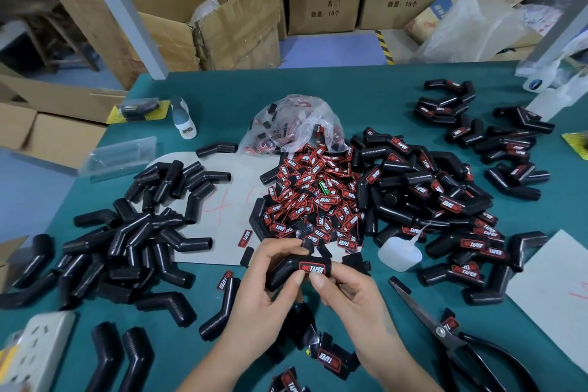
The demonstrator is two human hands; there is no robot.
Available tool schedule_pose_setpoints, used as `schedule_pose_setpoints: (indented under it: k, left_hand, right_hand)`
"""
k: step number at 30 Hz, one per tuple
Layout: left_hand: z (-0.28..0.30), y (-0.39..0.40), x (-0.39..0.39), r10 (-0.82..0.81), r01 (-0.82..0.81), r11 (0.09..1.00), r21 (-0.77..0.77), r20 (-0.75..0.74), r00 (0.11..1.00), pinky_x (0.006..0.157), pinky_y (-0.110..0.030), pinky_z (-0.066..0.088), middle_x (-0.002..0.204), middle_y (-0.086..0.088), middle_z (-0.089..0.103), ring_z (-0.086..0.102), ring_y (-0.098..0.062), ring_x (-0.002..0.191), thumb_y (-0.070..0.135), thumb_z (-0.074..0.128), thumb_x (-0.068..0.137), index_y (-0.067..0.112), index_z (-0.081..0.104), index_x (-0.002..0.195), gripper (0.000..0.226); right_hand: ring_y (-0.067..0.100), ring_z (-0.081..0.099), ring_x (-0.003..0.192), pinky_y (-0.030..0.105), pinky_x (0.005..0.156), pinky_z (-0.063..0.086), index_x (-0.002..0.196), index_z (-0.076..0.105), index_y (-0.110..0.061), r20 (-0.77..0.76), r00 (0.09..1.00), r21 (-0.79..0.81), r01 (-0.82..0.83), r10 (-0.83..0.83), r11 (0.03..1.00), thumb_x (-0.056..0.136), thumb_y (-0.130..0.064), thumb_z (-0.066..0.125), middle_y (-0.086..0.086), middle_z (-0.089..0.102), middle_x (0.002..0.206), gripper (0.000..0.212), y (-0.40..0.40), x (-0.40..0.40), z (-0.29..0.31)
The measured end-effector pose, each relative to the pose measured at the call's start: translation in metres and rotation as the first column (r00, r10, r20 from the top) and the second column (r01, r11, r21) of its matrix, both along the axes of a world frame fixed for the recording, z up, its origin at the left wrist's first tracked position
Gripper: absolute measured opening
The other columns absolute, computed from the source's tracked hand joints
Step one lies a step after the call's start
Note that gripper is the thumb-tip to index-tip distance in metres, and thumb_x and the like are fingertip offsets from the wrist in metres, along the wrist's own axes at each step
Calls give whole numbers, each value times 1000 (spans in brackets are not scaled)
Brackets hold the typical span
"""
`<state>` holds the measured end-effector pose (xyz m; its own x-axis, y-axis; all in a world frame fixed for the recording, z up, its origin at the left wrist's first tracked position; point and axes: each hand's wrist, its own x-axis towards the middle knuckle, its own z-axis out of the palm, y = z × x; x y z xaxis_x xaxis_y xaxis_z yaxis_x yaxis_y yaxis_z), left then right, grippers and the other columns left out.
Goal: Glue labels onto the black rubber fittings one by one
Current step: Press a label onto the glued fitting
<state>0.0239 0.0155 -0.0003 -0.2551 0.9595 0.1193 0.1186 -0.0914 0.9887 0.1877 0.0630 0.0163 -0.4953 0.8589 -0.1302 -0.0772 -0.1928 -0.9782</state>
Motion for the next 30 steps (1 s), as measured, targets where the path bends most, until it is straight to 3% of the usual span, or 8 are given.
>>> schedule_pose_setpoints:
  k: [3,5,8,11,19,22,30]
  left_hand:
    - [3,-1,0,-3,4,999,37,-12,1000,81,-31,59,124,-2,66,69,-23,103,26,66,98,37,59,133,37]
    - [3,0,0,15,-7,997,74,-98,995,93,-33,56,125,2,65,67,-25,114,25,65,98,40,58,133,39]
    - [3,1,4,53,-17,987,158,-230,972,103,-25,49,126,14,62,64,-18,121,20,63,97,44,56,133,44]
    - [0,1,8,76,-3,971,240,-296,952,103,-19,46,127,19,59,63,-13,120,15,63,96,42,55,136,49]
    - [-8,1,4,87,43,942,333,-366,927,105,-21,45,132,11,61,62,-13,122,10,64,97,34,52,143,53]
    - [-9,1,4,86,52,936,348,-371,924,105,-21,45,133,11,61,62,-13,122,9,64,97,35,52,144,56]
    - [-9,0,4,78,61,935,350,-369,926,106,-23,46,134,10,62,62,-13,124,9,64,97,35,52,144,55]
  right_hand:
    - [-5,61,79,10,76,48,118,78,-27,-35,999,-34,-3,1,999,97,-53,68,-15,68,81,35,-3,-1,-4]
    - [-4,62,81,12,77,49,116,78,-26,-57,998,-83,8,-13,996,91,-58,73,-11,70,84,41,-5,-3,-5]
    - [1,60,80,16,77,50,115,79,-22,-113,992,-157,34,-52,987,86,-58,79,-5,71,87,46,-6,-6,-6]
    - [-1,62,82,15,79,51,116,78,-19,-186,980,-194,38,-75,980,86,-47,83,-5,72,89,41,-7,-7,-4]
    - [1,65,90,17,83,53,117,79,-20,-209,975,-211,34,-78,977,89,-38,80,-1,75,97,33,-8,-5,0]
    - [1,65,91,18,83,53,119,78,-22,-214,974,-215,28,-75,976,88,-42,82,-2,75,99,38,-8,-4,1]
    - [-1,69,92,15,84,53,118,78,-16,-256,963,-194,34,-84,980,93,-32,78,0,79,105,30,-6,-3,-1]
